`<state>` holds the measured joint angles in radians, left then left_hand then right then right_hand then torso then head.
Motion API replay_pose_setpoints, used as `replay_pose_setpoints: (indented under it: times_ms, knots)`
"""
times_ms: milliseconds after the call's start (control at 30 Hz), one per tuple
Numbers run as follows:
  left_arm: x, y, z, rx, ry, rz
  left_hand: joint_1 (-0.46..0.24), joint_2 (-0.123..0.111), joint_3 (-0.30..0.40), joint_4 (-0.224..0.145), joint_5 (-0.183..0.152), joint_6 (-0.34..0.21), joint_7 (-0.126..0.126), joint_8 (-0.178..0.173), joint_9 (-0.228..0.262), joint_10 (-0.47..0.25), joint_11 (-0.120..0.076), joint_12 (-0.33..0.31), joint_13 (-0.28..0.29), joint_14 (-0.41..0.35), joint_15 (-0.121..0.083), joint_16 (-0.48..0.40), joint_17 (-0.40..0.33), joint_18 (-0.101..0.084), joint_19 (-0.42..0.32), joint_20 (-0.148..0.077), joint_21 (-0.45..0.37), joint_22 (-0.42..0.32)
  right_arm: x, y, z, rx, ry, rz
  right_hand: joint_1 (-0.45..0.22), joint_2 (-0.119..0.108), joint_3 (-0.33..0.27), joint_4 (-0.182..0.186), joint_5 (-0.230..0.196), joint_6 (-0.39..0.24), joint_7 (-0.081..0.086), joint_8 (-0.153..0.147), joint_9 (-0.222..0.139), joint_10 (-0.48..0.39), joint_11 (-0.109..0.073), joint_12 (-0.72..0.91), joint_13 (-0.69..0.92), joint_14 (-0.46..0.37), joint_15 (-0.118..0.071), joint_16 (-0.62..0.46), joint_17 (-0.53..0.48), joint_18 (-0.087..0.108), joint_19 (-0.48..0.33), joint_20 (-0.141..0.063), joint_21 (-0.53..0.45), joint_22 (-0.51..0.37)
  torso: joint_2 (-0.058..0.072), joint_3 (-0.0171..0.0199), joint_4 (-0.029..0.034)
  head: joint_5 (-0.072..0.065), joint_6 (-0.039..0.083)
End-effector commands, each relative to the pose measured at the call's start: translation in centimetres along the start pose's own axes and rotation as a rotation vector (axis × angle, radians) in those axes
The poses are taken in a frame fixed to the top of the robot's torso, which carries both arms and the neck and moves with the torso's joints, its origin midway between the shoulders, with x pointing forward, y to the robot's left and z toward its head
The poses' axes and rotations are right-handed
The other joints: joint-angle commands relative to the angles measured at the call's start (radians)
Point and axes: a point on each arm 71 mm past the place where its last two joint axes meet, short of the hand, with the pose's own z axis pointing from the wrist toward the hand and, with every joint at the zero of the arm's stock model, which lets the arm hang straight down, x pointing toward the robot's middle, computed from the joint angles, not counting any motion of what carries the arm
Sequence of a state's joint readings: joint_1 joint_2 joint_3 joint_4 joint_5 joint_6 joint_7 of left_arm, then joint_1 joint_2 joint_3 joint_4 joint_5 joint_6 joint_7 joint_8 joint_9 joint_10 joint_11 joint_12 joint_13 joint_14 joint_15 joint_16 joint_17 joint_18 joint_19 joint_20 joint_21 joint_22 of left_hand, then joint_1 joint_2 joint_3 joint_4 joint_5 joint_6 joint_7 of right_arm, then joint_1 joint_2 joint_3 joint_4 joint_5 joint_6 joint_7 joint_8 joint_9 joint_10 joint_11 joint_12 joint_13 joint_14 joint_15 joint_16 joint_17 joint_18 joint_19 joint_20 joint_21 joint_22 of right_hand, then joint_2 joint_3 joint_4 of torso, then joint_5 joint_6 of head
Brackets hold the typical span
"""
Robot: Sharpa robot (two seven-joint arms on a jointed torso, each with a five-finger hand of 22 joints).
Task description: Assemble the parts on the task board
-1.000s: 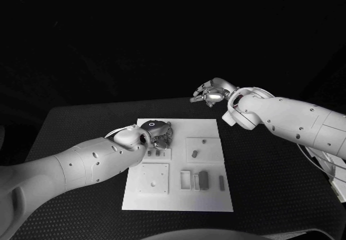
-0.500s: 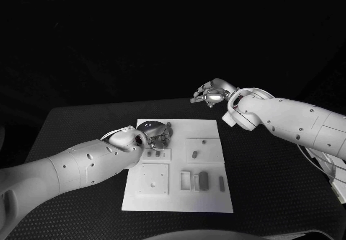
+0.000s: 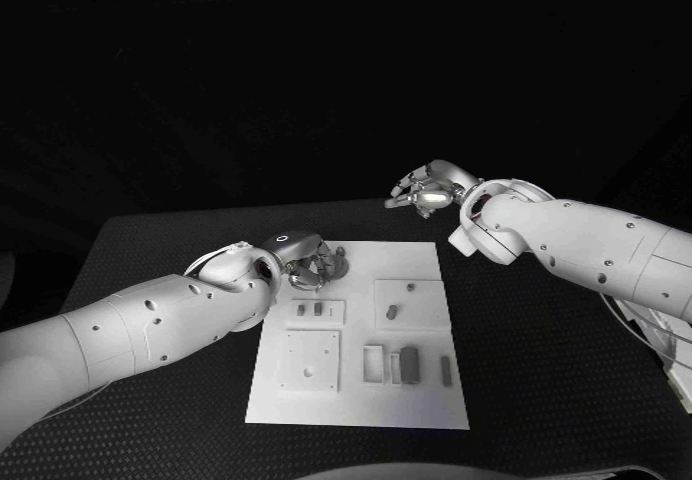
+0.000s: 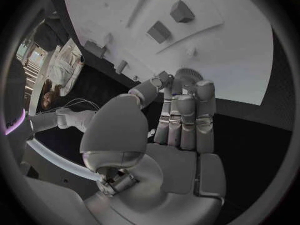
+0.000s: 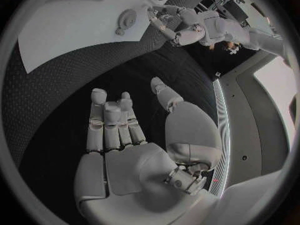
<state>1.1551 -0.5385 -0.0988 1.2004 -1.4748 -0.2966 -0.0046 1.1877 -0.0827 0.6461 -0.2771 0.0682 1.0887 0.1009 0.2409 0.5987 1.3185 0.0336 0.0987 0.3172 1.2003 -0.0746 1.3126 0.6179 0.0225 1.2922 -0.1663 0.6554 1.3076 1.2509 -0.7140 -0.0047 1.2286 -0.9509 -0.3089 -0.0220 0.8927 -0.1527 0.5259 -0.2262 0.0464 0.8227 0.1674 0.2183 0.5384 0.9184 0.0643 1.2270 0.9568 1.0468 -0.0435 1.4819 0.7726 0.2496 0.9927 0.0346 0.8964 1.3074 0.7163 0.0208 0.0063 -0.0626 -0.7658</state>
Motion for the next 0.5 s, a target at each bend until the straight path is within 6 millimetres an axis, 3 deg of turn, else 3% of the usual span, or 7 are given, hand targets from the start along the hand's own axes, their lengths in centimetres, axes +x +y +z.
replay_pose_setpoints:
  times_ms: [33,500]
  knots:
    - [-0.2,0.1,-0.3,0.002,0.030,-0.028,-0.003,0.010,0.004,-0.001,0.003,0.009,0.000,0.004,0.000,0.008,0.000,0.001,0.002,0.007,-0.004,0.005,-0.001,0.120,0.006,-0.004,0.007,0.021,0.1,0.1,0.0,-0.008,0.011,0.000,-0.006,0.002,-0.001,0.005,0.003,-0.002,0.007,-0.003,-0.001,-0.006,-0.002,0.006,-0.001,-0.009,-0.001,0.006,-0.001,0.012,-0.002,0.001,-0.004,0.013,0.000,0.0002,-0.0005,0.002,0.001]
    - [-0.3,2.0,-1.0,-0.029,0.064,0.034,-0.003,0.011,0.005,-0.003,0.003,0.009,0.000,0.005,0.001,0.009,0.000,0.000,0.002,0.007,-0.004,0.004,-0.002,0.119,0.006,-0.005,0.007,0.021,0.0,0.0,-0.1,-0.006,0.009,-0.001,-0.006,0.002,-0.001,0.005,0.003,-0.002,0.007,-0.003,-0.001,-0.006,-0.002,0.006,-0.002,-0.009,-0.001,0.006,-0.001,0.012,-0.002,0.001,-0.004,0.013,0.000,-0.0008,-0.0010,0.005,-0.001]
